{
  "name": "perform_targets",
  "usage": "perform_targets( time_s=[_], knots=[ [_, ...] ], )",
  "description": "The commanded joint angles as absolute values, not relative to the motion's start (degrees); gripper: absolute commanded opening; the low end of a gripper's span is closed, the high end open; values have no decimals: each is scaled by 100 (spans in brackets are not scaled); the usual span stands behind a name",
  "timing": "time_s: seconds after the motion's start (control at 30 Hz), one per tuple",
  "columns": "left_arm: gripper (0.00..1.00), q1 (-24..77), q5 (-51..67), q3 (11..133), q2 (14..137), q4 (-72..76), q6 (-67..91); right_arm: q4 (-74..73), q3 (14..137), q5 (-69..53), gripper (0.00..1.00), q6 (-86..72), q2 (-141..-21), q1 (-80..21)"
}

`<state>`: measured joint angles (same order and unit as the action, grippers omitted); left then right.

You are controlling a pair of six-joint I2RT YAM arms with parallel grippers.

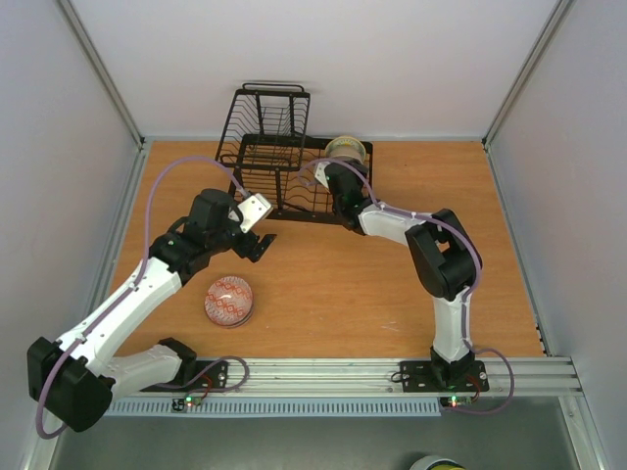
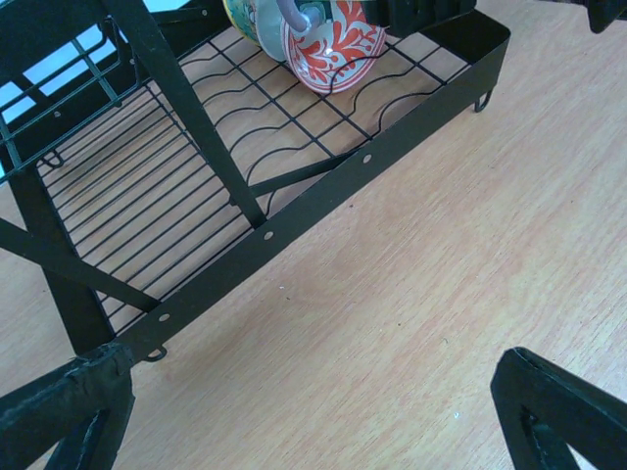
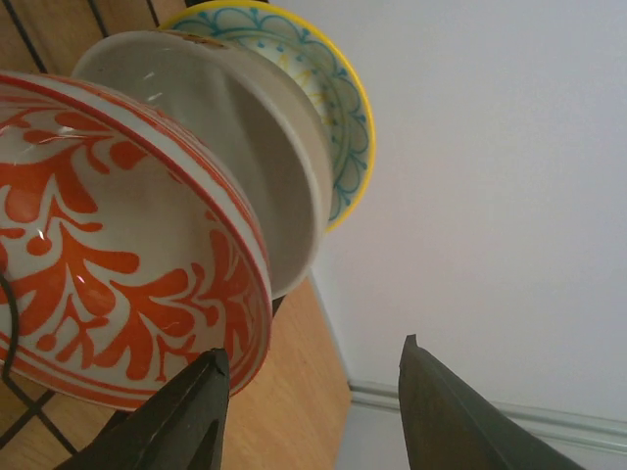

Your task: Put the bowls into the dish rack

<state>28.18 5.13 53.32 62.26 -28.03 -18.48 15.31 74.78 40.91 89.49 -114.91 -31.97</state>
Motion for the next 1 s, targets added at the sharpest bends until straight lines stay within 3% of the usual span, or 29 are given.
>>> perform_targets(
  time_s=[0.0,0.57,0.97],
  knots=[
    [99,2786,475,5292,6158,-2612,-1887,1402,7612,4032,47,8800,-11689,-3176],
    [100,2786,466,5291,6211,-2605,-1889,1382,7585,4051,47,8611,-11684,-3135],
    [99,2786,436,5308,6223,-2616,-1887,-1184,7958,3727,50,6543,-10311,-3203]
  ],
)
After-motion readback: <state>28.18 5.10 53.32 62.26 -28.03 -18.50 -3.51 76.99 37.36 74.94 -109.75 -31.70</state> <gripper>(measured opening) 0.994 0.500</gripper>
